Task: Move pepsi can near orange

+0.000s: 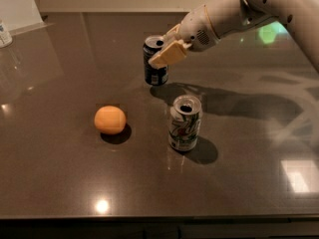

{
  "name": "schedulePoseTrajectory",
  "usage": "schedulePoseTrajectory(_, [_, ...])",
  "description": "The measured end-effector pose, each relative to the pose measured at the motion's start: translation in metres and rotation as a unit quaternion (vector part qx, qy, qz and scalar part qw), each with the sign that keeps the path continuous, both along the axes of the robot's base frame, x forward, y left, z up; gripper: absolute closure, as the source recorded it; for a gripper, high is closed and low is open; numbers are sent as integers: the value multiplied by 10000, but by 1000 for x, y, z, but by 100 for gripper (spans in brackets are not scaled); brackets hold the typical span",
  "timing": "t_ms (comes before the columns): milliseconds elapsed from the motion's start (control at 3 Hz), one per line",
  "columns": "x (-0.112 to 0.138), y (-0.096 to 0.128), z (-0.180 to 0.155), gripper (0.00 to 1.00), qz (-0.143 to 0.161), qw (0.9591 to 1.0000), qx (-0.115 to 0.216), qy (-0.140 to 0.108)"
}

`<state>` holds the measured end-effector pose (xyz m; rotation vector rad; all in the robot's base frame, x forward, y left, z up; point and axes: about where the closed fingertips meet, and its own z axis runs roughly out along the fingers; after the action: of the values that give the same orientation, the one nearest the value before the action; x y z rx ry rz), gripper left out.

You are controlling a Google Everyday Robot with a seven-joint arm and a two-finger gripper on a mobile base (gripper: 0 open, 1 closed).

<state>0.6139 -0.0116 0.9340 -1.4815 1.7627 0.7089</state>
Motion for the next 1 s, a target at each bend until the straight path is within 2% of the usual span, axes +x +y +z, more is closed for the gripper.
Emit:
schedulePoseTrajectory(333, [-27, 9, -5, 100, 535, 9986, 0, 54])
schedulePoseTrajectory(1000, [-64, 33, -8, 100, 1329, 9910, 54, 123])
